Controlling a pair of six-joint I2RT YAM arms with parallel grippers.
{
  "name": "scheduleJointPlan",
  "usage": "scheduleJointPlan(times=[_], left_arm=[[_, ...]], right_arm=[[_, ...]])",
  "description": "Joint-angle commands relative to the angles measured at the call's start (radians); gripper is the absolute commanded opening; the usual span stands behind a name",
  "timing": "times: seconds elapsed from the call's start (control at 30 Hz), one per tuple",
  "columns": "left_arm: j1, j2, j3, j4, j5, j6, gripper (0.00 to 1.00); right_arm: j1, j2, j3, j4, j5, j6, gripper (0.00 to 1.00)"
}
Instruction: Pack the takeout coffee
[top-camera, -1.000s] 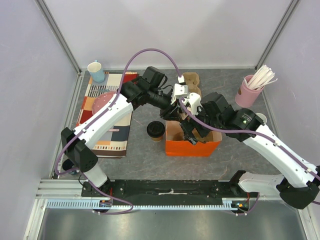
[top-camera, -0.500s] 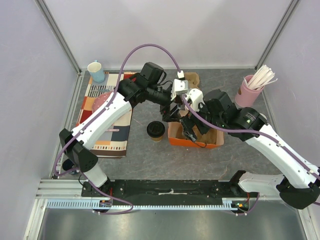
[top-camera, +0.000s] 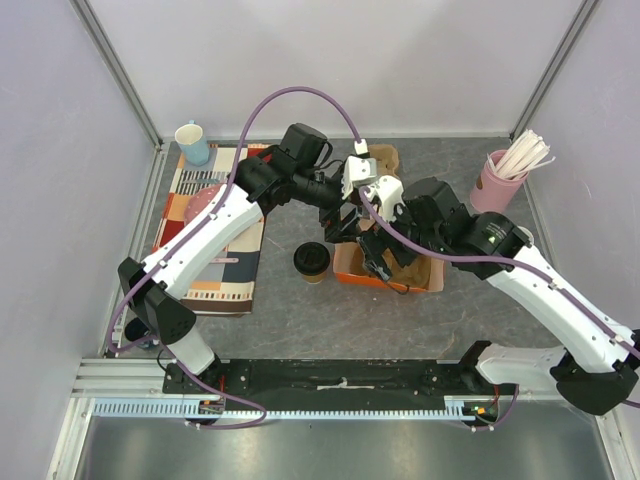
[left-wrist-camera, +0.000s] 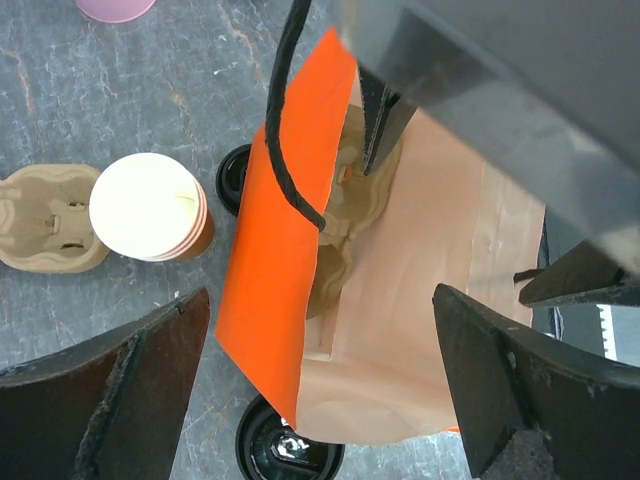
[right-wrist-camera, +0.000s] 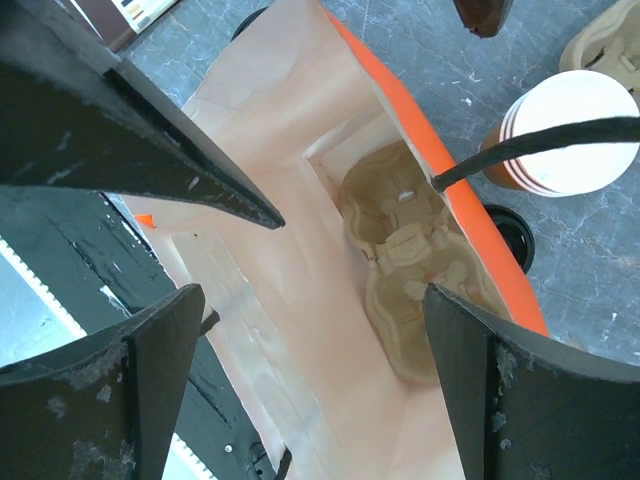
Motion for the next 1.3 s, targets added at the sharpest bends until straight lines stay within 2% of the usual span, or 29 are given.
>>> scheduleJointPlan(times=[0.0,0.23,0.57,0.67,0.7,0.8,0.87,0.9,0.97,1.07,1.27], left_arm=[[-0.004,-0.007,-0.012,0.004,-0.039,-0.035,0.99],[-0.004,0.015,-0.008,0.072,-0.095,-0.087,0.99],[0.013,0.039,0.022,0.099,-0.092,-0.121,0.99],[0.025,0.042,0.02,0.107,-0.086,-0.132,0.87],[0.028,0.045,0.018,0.107,-0.088,-0.13,0.75],[0.037,0.056,0.009,0.107,-0.086,-0.129,0.52],[0.039,0.058,0.009,0.107,-0.077,-0.13,0.44],[0.039,0.061,0.008,0.108,-0.072,-0.13,0.34],[0.039,0.061,0.012,0.107,-0.06,-0.133,0.26],[0.039,0.061,0.017,0.107,-0.048,-0.141,0.02],[0.039,0.056,0.009,0.107,-0.034,-0.159,0.02]], right_arm=[[-0.002,0.009,0.074,0.058,0.047,-0.004,0.98],[-0.008,0.027,0.089,0.039,0.112,0.005,0.98],[-0.119,0.11,0.142,0.004,0.029,0.018,0.94],[-0.125,0.122,0.132,-0.005,-0.012,-0.002,0.93],[-0.125,0.121,0.129,-0.008,-0.013,-0.005,0.93],[-0.126,0.101,0.117,-0.027,-0.029,-0.036,0.95],[-0.128,0.078,0.112,-0.033,-0.074,-0.054,0.95],[-0.128,0.069,0.111,-0.035,-0.091,-0.07,0.95],[-0.126,0.046,0.112,-0.051,-0.129,-0.085,0.95],[-0.126,0.03,0.115,-0.079,-0.166,-0.108,0.96],[-0.128,0.045,0.111,-0.149,-0.141,-0.125,0.96]])
